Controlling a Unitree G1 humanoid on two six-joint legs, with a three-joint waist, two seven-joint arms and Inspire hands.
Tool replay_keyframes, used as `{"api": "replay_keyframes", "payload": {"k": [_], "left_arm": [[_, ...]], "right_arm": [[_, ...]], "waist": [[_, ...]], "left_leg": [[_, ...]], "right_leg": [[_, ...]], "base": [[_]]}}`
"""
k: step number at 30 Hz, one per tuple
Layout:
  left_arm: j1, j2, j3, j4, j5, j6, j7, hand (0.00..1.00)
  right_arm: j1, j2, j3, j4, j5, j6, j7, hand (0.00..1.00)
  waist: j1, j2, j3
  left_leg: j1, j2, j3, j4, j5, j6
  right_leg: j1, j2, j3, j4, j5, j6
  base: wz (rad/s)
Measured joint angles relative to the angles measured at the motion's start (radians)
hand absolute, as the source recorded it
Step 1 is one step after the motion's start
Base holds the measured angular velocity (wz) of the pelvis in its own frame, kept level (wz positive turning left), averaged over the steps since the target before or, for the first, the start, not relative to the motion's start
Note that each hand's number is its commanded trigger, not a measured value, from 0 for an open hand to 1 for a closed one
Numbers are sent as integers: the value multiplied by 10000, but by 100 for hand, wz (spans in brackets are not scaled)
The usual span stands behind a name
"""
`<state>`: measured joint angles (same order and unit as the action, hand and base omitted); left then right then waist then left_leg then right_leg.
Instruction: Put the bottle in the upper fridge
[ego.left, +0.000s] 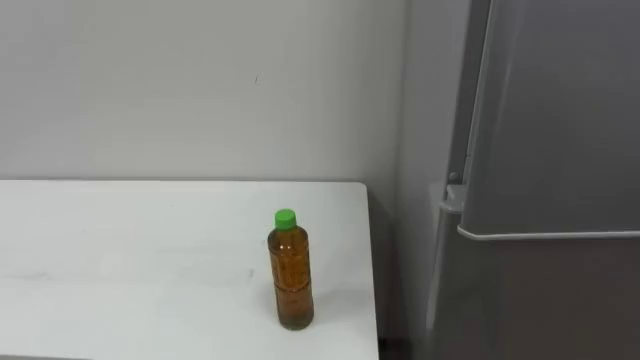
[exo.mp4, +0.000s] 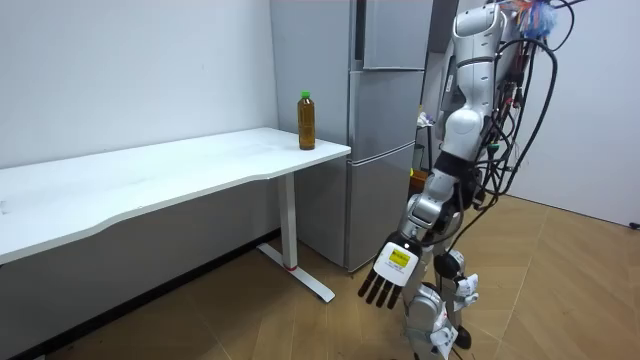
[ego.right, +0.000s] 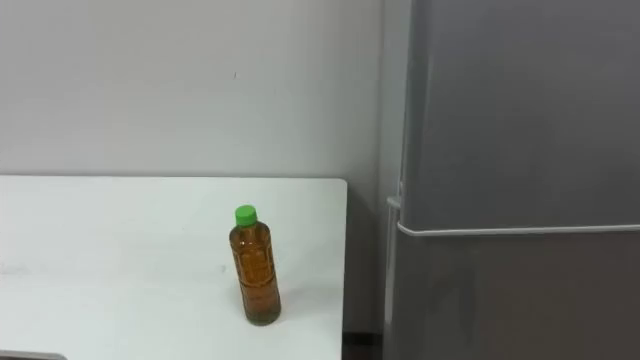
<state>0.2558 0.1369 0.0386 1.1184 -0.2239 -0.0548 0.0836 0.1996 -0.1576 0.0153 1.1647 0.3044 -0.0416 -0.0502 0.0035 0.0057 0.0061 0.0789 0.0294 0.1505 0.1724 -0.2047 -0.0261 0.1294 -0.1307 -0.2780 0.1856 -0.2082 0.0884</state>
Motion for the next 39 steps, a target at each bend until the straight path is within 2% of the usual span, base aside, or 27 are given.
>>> {"api": "replay_keyframes", "payload": {"k": [4, 8, 20, 25, 28, 32, 34, 35, 39], "left_arm": [[71, 2, 54, -3, 877, -23, -2, 0], [71, 1, 46, 2, 1090, -125, 0, 0], [69, 0, 51, -9, 748, -121, 323, 0], [-13, -23, 416, -10, 585, -162, 652, 0], [-64, -14, 782, -327, 510, -262, 790, 0], [-294, 17, 1316, -618, 62, -376, 1058, 0], [-315, 50, 1597, -1282, -292, -383, 1284, 0], [-385, 113, 1651, -1689, -514, -423, 1441, 0], [-595, 176, 2129, -2785, -607, -774, 1888, 0]], "right_arm": [[-8, -5, -7, -23, -23, -146, 237, 0], [71, -1, -5, -5, 32, -292, 467, 0], [230, 25, -301, 26, 265, -306, 697, 0], [217, 32, -385, 37, 117, -309, 660, 0], [152, -29, -413, -15, -277, -333, 688, 0], [48, -38, -796, 0, -830, -349, 738, 0], [-36, -83, -797, 3, -845, -361, 742, 0], [-37, -129, -797, 19, -845, -361, 741, 0], [-36, -163, -1030, 20, -1031, -477, 752, 0]], "waist": [[8, -1, -1], [-24, 3, -4], [-135, 69, -25], [-141, 107, -24], [-87, 190, -56], [-65, 290, -44], [-12, 374, -58], [31, 367, -26], [36, 496, -11]], "left_leg": [[-70, 13, -3, 89, -38, -1], [-166, 19, -31, 160, -56, 1], [-137, 19, -36, 194, -57, 4], [16, 22, -21, 149, -57, 4], [3, 24, -23, 171, -57, 4], [-8, 47, -13, 205, -58, 3], [-10, 61, -15, 223, -60, -2], [18, 63, -21, 224, -60, -3], [42, 63, -31, 220, -60, -4]], "right_leg": [[-65, 6, 4, 3, 1, -1], [-114, 14, -1, -2, 8, -10], [-54, 11, 12, 2, 9, -12], [9, 16, 30, -11, 9, -12], [6, 15, 24, -10, 9, -12], [9, 29, 16, -9, 16, -23], [6, 43, 12, -7, 19, -29], [32, 44, 10, -9, 20, -30], [80, 49, 16, -25, 19, -30]], "base": [[0], [0], [0], [0], [0], [0], [0], [0], [0]]}}
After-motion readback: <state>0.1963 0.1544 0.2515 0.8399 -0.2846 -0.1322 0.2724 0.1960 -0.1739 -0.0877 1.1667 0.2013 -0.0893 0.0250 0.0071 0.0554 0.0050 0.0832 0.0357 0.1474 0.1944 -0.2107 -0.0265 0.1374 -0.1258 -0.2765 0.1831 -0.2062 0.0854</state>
